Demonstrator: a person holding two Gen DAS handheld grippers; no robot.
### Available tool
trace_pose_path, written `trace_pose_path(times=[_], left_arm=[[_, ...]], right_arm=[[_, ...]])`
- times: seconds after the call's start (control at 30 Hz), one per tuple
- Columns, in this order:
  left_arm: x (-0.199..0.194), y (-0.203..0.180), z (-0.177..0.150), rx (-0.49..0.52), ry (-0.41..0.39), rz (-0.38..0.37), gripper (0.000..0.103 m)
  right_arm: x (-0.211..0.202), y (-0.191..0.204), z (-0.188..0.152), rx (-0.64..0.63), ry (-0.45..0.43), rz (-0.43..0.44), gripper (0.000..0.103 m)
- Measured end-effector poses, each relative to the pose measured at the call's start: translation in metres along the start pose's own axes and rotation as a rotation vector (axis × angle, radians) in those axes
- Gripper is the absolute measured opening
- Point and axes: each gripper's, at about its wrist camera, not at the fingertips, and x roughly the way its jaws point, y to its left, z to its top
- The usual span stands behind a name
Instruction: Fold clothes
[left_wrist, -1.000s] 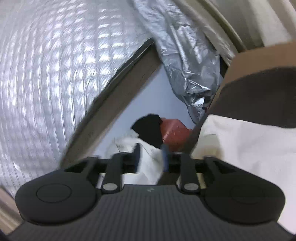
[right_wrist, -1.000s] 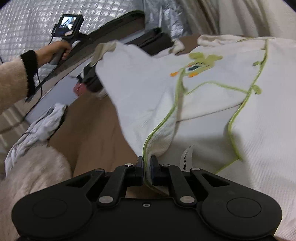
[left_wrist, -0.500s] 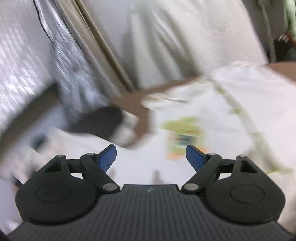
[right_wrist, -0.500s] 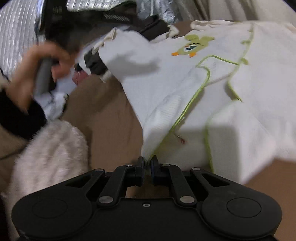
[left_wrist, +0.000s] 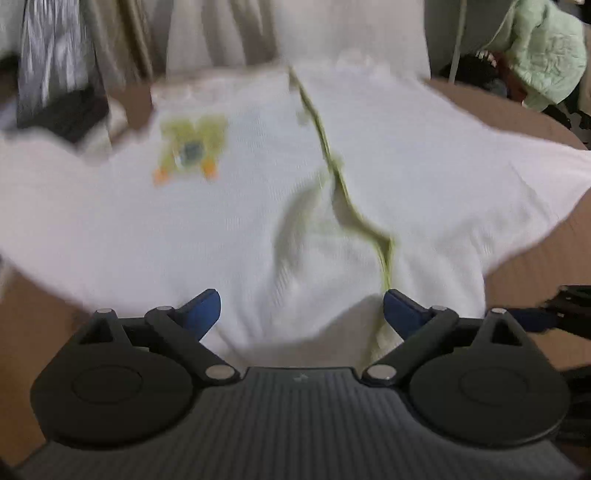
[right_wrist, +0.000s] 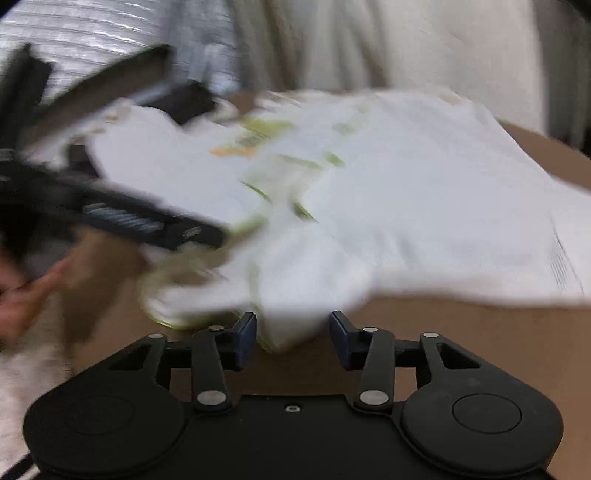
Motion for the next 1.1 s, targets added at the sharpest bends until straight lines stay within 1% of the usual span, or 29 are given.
trace_pose_path(times=[0.03,0.07,0.1,0.13,0.17,0.2,0.23,0.27,0.3,0.33,0.4,0.43,0.47,0.53,0.57,0.63,0.7,0.73,0.77,0.8,0.87,0.93,1.0,1.1], left_arm=[[0.008,-0.001,-0.004,-0.005,0.035,-0.004,0.096],[0.012,-0.002,-0.006,-0.001,0.042,0.015,0.096],[0.015,-0.002,-0.006,0.004,0.034,0.044,0.091],[0.017,-0.002,-0.006,0.008,0.026,0.073,0.084],[0.019,-0.002,-0.006,0.013,0.019,0.102,0.064],[0.021,0.0,-0.004,0.005,0.014,0.109,0.042],[0.02,0.004,-0.002,-0.004,0.004,0.115,0.029],[0.017,0.008,0.0,-0.008,-0.009,0.129,0.007],[0.01,0.01,0.0,0.002,-0.035,0.144,0.007],[-0.003,0.011,-0.002,0.012,-0.065,0.132,0.007],[-0.037,0.012,-0.008,0.021,-0.124,0.073,0.007],[-0.05,0.01,-0.012,0.04,-0.144,0.06,0.007],[-0.052,0.007,-0.016,0.06,-0.137,0.063,0.007],[-0.046,-0.003,-0.024,0.091,-0.099,0.075,0.007],[-0.039,-0.004,-0.024,0.094,-0.067,0.082,0.008],[-0.018,-0.004,-0.02,0.088,0.013,0.098,0.01],[0.004,-0.003,-0.016,0.081,0.093,0.114,0.011],[0.008,-0.003,-0.015,0.079,0.105,0.115,0.011],[0.008,-0.002,-0.015,0.079,0.099,0.113,0.011],[0.005,-0.002,-0.015,0.086,0.086,0.113,0.008],[-0.007,-0.007,-0.016,0.12,0.032,0.113,0.007],[-0.023,-0.012,-0.018,0.151,-0.023,0.112,0.007],[-0.041,-0.014,-0.02,0.176,-0.056,0.115,0.007],[-0.063,-0.014,-0.021,0.216,-0.071,0.111,0.006]], right_arm=[[0.004,-0.005,-0.006,0.05,-0.004,-0.004,0.058],[0.008,-0.013,-0.013,0.125,-0.03,0.02,0.062],[0.01,-0.018,-0.02,0.188,-0.062,0.04,0.062],[0.011,-0.021,-0.022,0.219,-0.097,0.048,0.062],[0.011,-0.024,-0.023,0.246,-0.132,0.055,0.056],[0.011,-0.023,-0.021,0.236,-0.145,0.05,0.02],[0.01,-0.02,-0.018,0.214,-0.137,0.037,0.01],[0.008,-0.018,-0.014,0.191,-0.126,0.024,0.01],[-0.001,-0.014,-0.012,0.166,-0.128,0.014,0.01],[-0.013,-0.01,-0.009,0.139,-0.115,0.012,0.01],[-0.046,-0.001,-0.001,0.091,-0.085,0.02,0.009],[-0.065,0.005,0.001,0.049,-0.078,0.021,0.009],[-0.075,0.01,0.001,-0.004,-0.049,0.018,0.008],[-0.073,0.01,-0.008,-0.073,0.025,-0.018,0.008],[-0.062,0.007,-0.015,-0.067,0.04,-0.041,0.008],[-0.039,0.0,-0.024,0.003,0.057,-0.053,0.007],[-0.033,0.003,-0.029,-0.006,0.044,-0.067,0.008],[-0.031,0.005,-0.032,-0.013,0.036,-0.073,0.008],[-0.029,0.007,-0.034,-0.019,0.028,-0.08,0.008],[-0.032,0.011,-0.033,-0.042,0.009,-0.081,0.007],[-0.042,0.02,-0.028,-0.085,-0.02,-0.058,0.007],[-0.056,0.026,-0.023,-0.136,-0.015,-0.04,0.007],[-0.077,0.027,-0.02,-0.178,-0.016,-0.021,0.007],[-0.101,0.027,-0.011,-0.232,-0.004,0.012,0.006]])
